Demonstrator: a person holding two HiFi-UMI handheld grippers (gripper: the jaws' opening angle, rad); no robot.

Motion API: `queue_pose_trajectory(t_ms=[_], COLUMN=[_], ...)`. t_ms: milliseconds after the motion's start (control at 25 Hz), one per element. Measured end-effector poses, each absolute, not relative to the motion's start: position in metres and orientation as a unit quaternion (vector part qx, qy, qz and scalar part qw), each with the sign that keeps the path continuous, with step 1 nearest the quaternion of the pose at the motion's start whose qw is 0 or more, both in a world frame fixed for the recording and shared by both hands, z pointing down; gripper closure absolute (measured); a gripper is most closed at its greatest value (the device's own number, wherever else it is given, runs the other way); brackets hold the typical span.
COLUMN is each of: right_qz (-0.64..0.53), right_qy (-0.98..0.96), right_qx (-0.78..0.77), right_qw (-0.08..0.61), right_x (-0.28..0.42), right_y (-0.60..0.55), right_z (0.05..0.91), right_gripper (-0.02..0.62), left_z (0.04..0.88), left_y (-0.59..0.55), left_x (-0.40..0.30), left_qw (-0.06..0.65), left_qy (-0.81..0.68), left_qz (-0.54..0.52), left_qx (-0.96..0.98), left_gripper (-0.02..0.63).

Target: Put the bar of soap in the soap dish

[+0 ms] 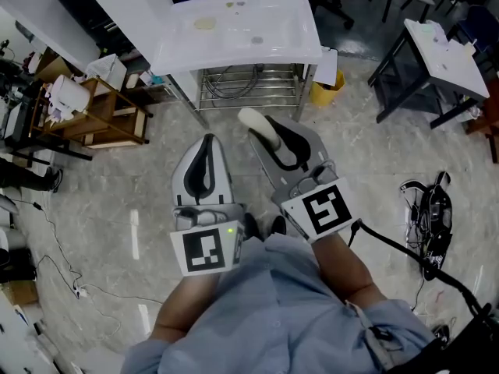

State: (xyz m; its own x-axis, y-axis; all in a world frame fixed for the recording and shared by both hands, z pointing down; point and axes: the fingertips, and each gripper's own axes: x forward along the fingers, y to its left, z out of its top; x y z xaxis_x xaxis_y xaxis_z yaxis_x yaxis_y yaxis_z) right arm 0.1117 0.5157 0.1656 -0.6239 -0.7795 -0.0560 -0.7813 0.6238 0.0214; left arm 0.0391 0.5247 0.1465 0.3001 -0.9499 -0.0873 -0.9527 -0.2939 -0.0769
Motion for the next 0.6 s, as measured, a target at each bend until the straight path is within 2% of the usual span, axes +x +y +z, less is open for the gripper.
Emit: queue_pose_trajectory(t_ms=[240, 600], right_qz=[0.018, 0.005], right_qy=[0.904, 0.905], right_qx=[-0.427, -0.424], right_qw=[0.022, 0.010], right_x=[0.122, 0.109], right_y=[0.513, 0.472], right_z=[0.171, 0.188], right_gripper=[0.486, 0.486], left_z=[0.152, 0.178], left_y=[0.526, 0.483], left_x=[0.052, 0.033], left_qw=[0.055, 0.027], left_qy=[0.591, 0.599], left_qz=[0.006, 0.001], left_qx=[-0.805, -0.800], left_gripper=[0.600, 0.600])
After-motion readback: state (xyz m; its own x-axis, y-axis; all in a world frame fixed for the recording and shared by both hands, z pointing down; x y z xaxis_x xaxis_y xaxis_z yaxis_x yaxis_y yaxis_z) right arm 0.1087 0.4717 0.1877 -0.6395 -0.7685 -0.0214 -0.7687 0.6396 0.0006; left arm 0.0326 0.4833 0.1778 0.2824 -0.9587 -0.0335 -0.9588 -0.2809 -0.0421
